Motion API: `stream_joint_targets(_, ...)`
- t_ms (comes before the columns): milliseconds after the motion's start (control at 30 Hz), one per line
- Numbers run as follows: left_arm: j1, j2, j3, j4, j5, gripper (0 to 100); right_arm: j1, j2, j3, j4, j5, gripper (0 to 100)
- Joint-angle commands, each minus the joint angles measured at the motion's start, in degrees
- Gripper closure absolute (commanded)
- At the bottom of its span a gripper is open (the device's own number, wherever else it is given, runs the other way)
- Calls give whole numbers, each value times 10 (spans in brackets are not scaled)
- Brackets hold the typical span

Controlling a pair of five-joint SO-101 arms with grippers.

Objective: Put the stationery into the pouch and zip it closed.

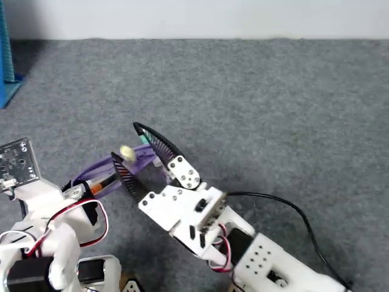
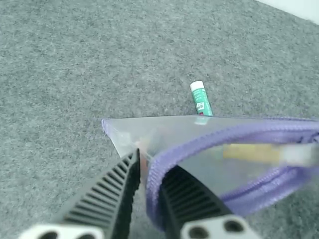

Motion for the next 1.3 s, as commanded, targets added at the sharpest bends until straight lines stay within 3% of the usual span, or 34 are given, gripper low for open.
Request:
stream_joint_targets(0, 4, 3, -29, 4, 6, 988, 10, -72, -7, 69, -45, 789)
stream_joint_targets(200, 5, 3, -29, 4, 6, 988, 10, -118, -75, 215, -150, 835)
stream_joint_targets(400, -1, 3, -32, 1, 6, 988, 16, -122, -111, 310, -168, 898)
stream_joint_targets(600, -134, 3, -31, -25, 6, 988, 87, -116, -104, 479, -169, 898)
stream_joint_targets(733, -186, 3, -32, -45, 5, 988, 119, -116, -93, 553, -169, 898)
stream_joint_targets(933, -205, 3, -31, -44, 6, 988, 133, -24, -88, 582, -164, 897)
stream_joint_targets(1267, -210, 3, -30, -42, 6, 988, 168, 350, -229, 487, -164, 897)
